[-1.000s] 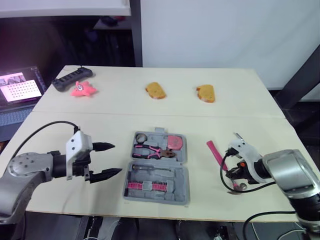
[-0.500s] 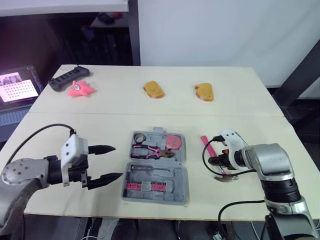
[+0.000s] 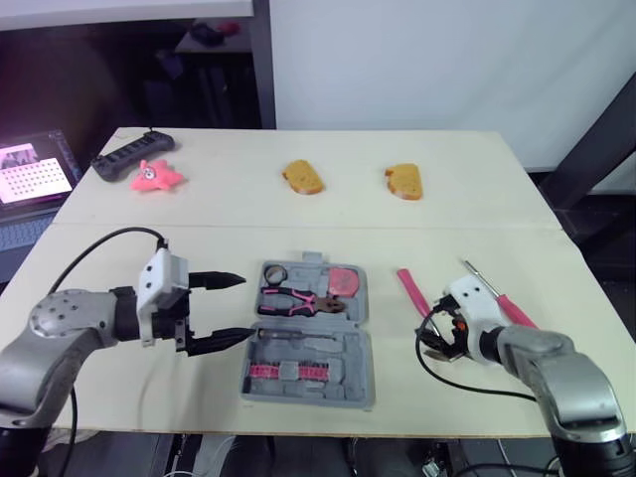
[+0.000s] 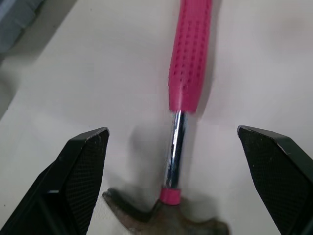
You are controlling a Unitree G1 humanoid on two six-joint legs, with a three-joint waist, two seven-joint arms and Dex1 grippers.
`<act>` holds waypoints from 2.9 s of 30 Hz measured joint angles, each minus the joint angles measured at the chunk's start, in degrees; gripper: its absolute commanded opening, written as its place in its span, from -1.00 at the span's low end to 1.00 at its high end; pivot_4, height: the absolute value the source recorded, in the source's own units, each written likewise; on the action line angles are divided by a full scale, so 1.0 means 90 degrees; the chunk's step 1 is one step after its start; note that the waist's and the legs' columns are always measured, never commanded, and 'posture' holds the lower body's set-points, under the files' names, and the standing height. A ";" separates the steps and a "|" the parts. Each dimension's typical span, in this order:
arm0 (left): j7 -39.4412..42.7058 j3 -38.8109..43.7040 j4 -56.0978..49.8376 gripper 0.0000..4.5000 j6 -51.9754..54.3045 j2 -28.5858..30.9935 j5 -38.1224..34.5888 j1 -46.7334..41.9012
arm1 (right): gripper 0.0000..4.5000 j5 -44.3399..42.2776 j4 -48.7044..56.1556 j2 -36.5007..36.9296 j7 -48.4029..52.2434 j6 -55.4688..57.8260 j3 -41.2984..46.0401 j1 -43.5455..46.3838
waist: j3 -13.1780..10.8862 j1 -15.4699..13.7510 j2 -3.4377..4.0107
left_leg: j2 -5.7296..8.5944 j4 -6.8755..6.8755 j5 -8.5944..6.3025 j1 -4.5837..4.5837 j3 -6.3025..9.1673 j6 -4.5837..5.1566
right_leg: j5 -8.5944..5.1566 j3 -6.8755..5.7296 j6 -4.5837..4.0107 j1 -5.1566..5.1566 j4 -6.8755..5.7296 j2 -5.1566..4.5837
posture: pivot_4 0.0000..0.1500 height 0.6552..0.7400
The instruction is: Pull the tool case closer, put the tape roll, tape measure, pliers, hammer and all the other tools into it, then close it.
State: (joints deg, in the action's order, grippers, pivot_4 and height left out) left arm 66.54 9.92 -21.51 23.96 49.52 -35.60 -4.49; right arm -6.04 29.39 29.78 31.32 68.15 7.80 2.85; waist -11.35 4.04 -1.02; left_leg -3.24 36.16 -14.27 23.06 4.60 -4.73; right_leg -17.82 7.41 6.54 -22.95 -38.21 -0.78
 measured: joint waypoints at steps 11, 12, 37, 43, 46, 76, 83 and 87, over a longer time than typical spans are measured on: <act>0.0091 -0.0006 0.0125 1.00 -0.0057 0.0049 0.0131 -0.0046 | -0.09 -0.0144 -0.0536 -0.0030 -0.0401 -0.0667 0.0037 -0.0304 | 0.0001 -0.0007 0.0001 | 0.0000 -0.0001 0.0001 -0.0002 0.0001 -0.0002 | 0.0000 0.0000 -0.0002 0.0003 0.0000 0.0000 | 1.00 0.80; 0.0087 -0.0006 0.0121 1.00 -0.0057 0.0049 0.0133 -0.0045 | -0.34 -0.0178 -0.0563 -0.0026 -0.0405 -0.0671 0.0012 -0.0273 | 0.0001 -0.0006 0.0000 | 0.0000 0.0000 0.0001 -0.0001 0.0001 -0.0002 | 0.0000 0.0000 -0.0002 0.0003 0.0001 0.0000 | 1.00 0.80; 0.0394 0.0414 0.0695 1.00 -0.0486 0.0265 0.0309 0.0717 | -0.98 -0.2136 -0.0015 0.3059 0.2426 0.0509 -0.2320 0.3438 | -0.0014 -0.0007 0.0025 | -0.0006 -0.0006 0.0000 0.0031 0.0005 0.0000 | 0.0000 -0.0013 -0.0001 -0.0038 -0.0001 -0.0003 | 1.00 0.80; 0.0421 0.0927 0.0604 1.00 -0.0603 0.0260 0.0333 0.1608 | -0.98 -0.2638 0.0250 0.2639 0.3254 0.1558 -0.4450 0.5738 | -0.0017 0.0006 0.0030 | -0.0023 -0.0005 0.0000 0.0033 0.0000 0.0002 | 0.0005 -0.0019 -0.0010 -0.0053 -0.0006 0.0008 | 1.00 0.80; 0.0362 0.1234 0.0371 1.00 -0.0527 0.0186 0.0231 0.2040 | -0.98 -0.2634 0.0106 0.1978 0.2950 0.1979 -0.5149 0.6091 | -0.0017 -0.0050 0.0030 | -0.0019 0.0002 0.0000 0.0042 0.0000 0.0001 | 0.0005 -0.0021 -0.0010 -0.0055 -0.0006 0.0001 | 1.00 0.80; 0.0367 0.2023 -0.0505 1.00 -0.0616 -0.0049 0.0276 0.3796 | -0.98 -0.1982 -0.1032 0.0234 0.1227 0.1566 -0.6813 0.6267 | -0.0015 0.0025 0.0029 | -0.0030 -0.0002 0.0003 0.0037 -0.0002 -0.0004 | 0.0012 -0.0021 -0.0026 -0.0067 -0.0017 0.0015 | 1.00 0.80; 0.0368 0.2023 -0.0496 1.00 -0.0615 -0.0022 0.0282 0.3775 | -0.98 -0.1824 -0.1251 0.0038 0.1131 0.1434 -0.6954 0.6088 | -0.0015 0.0064 0.0029 | -0.0031 -0.0004 0.0003 0.0036 -0.0002 -0.0004 | 0.0014 -0.0021 -0.0025 -0.0069 -0.0019 0.0016 | 1.00 0.80; 0.0369 0.2024 -0.0486 1.00 -0.0616 -0.0022 0.0288 0.3774 | -0.98 -0.1837 -0.1211 0.0025 0.1144 0.1433 -0.6952 0.6066 | -0.0015 0.0074 0.0029 | -0.0031 -0.0004 0.0003 0.0036 -0.0002 -0.0004 | 0.0014 -0.0021 -0.0025 -0.0069 -0.0019 0.0016 | 1.00 0.80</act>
State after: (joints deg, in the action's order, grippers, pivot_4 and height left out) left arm 69.86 28.13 -25.88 18.42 49.33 -33.00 29.48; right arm -22.57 18.50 30.00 41.61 81.04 -54.77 57.44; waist -11.49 4.70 -0.76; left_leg -3.52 36.13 -14.24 23.39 4.58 -4.77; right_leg -17.69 7.23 6.31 -23.57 -38.38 -0.64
